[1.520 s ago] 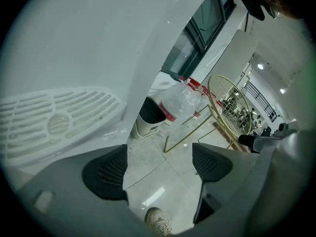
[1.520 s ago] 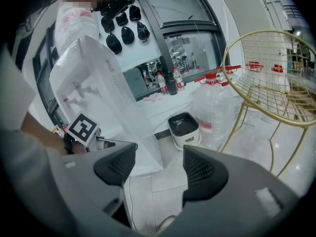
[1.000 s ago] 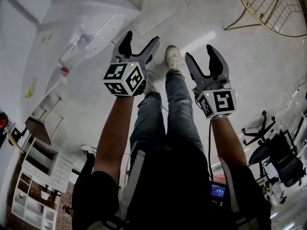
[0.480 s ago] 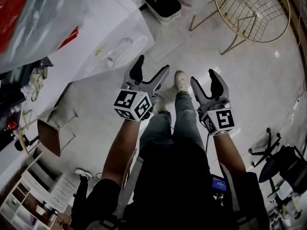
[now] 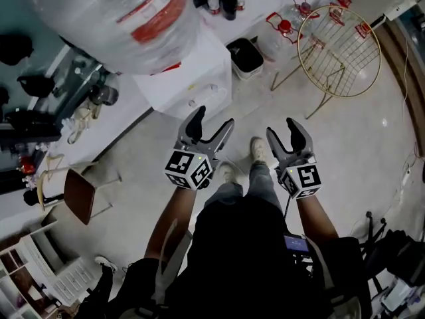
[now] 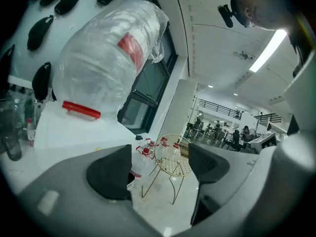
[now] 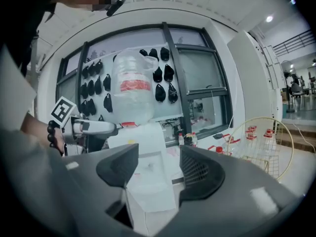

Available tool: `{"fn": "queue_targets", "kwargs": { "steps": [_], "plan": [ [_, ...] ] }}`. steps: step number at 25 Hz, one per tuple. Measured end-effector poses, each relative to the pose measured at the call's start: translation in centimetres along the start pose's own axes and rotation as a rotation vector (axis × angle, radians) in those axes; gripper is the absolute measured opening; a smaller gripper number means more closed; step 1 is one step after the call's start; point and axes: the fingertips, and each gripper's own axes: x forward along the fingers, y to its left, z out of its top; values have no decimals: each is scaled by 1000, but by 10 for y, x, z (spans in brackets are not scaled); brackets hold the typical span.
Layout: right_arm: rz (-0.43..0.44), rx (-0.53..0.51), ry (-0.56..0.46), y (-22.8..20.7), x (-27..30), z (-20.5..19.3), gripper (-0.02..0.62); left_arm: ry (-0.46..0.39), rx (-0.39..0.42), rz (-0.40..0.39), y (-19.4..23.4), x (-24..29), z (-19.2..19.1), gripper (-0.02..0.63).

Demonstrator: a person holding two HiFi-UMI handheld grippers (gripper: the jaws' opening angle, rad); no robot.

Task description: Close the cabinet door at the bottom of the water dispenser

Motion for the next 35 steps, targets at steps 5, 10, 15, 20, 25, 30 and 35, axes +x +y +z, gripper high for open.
{"fn": "queue_targets", "kwargs": {
  "steps": [5, 10, 15, 20, 25, 30, 35],
  "plan": [
    [52, -31, -39, 24, 3, 42, 245, -45, 28, 50, 2, -44, 37, 337],
    [98, -59, -85, 50, 2, 78, 204, -91, 43, 114, 9, -88, 62, 250],
    [168, -74, -113, 69, -1, 103, 172, -113, 68, 179, 9, -115, 79, 157],
    [250, -99, -126, 69, -9, 121, 140, -161, 87, 240, -5, -124, 96, 87],
    [326, -114, -142, 57, -13, 141, 108, -206, 75, 284, -28, -117, 108, 59],
    [377, -125, -148, 48, -11, 146, 81, -227, 76, 315, -40, -115, 109, 33],
    [419, -126, -149, 50, -9, 144, 47, -220, 108, 354, -48, -120, 108, 14]
  ]
}}
